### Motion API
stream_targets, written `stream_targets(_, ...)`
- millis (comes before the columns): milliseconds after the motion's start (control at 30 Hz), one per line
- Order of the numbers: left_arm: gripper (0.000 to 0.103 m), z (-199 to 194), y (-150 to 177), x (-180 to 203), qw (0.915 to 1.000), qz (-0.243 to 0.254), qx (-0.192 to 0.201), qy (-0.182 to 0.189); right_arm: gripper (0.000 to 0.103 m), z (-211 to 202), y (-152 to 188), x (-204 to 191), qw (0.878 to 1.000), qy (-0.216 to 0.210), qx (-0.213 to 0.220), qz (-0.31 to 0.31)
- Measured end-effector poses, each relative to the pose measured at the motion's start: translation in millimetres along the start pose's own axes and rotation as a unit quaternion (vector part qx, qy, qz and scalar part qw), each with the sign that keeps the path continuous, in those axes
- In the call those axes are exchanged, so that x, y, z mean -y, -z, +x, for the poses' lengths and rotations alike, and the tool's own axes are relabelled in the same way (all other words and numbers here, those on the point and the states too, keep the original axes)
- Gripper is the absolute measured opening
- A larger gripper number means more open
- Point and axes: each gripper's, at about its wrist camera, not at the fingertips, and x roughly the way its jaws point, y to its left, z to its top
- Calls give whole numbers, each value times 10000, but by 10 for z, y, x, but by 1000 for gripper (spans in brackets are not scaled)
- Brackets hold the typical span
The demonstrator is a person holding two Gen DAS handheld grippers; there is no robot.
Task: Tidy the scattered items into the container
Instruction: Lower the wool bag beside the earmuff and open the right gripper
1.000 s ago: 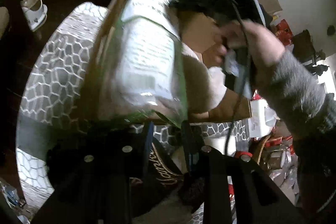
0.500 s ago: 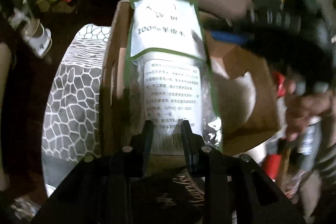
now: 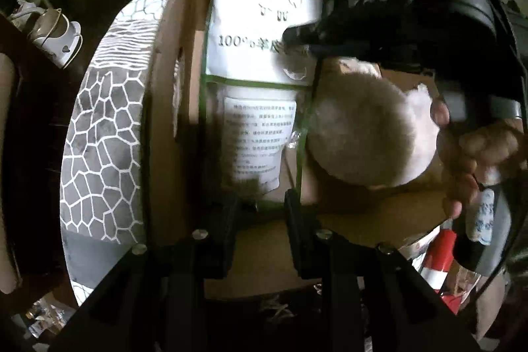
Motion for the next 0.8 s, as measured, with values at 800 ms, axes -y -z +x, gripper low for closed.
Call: stream_targets(800, 27, -49, -38, -148, 9983, -184, 332, 434, 28, 419, -417, -165, 9992, 173, -242, -256)
